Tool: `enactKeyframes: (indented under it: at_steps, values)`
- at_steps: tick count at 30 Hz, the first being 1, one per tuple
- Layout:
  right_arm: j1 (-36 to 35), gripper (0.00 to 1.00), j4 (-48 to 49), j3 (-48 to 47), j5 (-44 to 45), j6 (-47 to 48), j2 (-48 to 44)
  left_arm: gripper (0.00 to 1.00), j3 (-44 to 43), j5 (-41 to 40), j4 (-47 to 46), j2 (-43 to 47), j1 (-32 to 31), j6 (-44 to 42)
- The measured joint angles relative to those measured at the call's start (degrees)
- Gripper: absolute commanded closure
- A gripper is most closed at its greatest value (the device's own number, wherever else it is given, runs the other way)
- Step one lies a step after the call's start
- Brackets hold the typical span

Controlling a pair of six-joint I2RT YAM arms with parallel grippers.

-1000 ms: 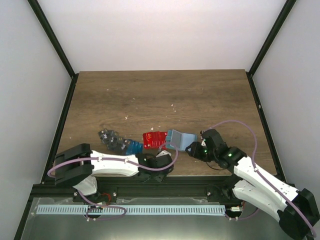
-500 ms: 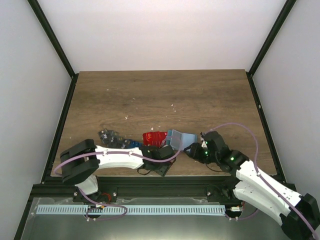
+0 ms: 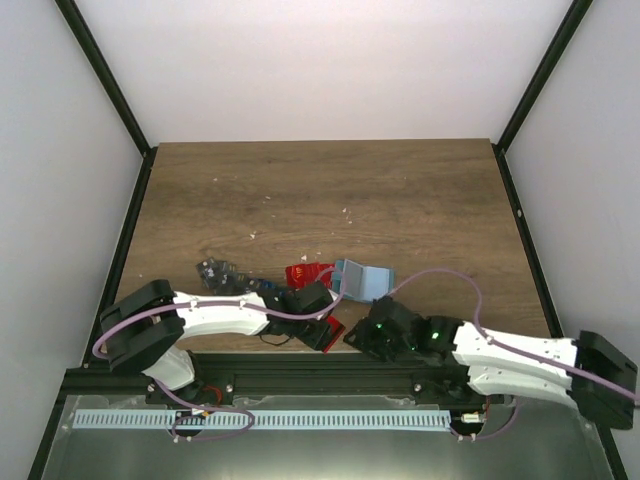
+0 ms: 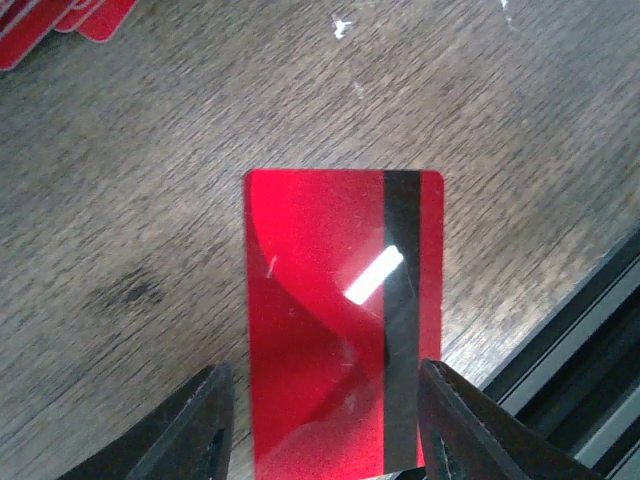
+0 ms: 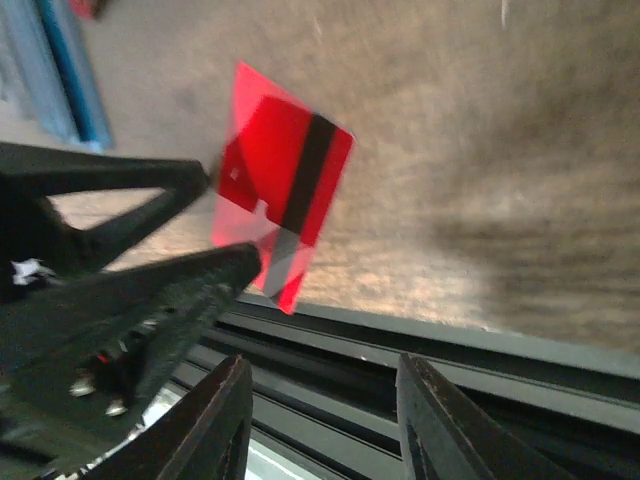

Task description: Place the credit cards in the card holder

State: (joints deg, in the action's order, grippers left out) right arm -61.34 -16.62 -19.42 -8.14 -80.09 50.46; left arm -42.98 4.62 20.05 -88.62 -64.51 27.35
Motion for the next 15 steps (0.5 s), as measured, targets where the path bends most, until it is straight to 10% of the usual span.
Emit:
enactKeyframes:
  at_steps: [15]
  values:
    - [-9.70, 0.59, 13.40, -0.52, 4.72, -13.00, 16.94, 0.64, 2.99, 4.26, -5.77, 0.76, 0.04, -0.37]
